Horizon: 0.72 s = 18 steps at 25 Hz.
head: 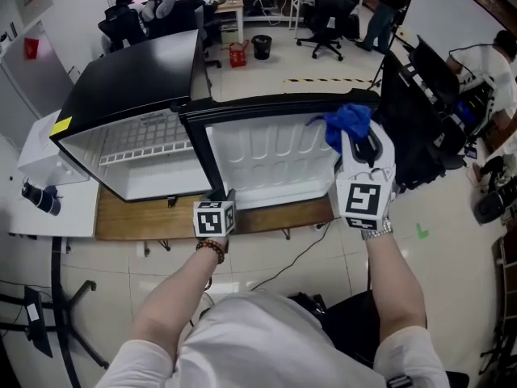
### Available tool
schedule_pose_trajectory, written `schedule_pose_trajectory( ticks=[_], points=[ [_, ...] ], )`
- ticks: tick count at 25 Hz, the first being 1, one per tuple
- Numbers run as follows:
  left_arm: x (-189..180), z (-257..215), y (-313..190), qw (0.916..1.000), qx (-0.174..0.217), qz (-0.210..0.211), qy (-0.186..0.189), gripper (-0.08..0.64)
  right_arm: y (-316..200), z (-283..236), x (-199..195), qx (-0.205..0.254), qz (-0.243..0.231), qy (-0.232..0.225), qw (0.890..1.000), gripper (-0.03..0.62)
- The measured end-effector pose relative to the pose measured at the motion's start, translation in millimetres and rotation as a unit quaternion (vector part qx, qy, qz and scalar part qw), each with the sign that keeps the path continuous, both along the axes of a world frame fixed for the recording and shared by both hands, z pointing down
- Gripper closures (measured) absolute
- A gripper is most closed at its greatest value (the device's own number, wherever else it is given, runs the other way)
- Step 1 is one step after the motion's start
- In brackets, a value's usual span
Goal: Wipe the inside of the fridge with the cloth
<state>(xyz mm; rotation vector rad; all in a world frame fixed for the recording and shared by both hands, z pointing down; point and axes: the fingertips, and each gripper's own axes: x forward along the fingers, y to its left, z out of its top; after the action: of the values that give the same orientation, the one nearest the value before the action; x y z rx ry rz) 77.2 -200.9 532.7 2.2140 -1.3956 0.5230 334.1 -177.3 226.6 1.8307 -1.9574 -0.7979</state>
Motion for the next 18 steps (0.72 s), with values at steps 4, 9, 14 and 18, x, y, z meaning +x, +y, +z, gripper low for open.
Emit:
schedule_pose_trajectory(
  ticks=[4,9,14,18],
  points=[
    [1,0,-1,1.0000,-0.002,0.004,0.006,0.448,14,11,-91,-0.011,-0.104,0.029,0.994,0.457],
    [0,0,0,0.9997,-0.003,0.004,0.026,0.445,20,48,-198,-0.044,-0.212,0.038,0.975,0.457],
    [0,2,1,0.9990,0.003,0.010,0.043,0.439,13,83,-252,-0.066,-0.249,0.054,0.965,0.457],
    [1,6,2,0.9990,0.003,0.015,0.042,0.439,1,101,-263,-0.071,-0.241,0.050,0.967,0.457]
  ],
)
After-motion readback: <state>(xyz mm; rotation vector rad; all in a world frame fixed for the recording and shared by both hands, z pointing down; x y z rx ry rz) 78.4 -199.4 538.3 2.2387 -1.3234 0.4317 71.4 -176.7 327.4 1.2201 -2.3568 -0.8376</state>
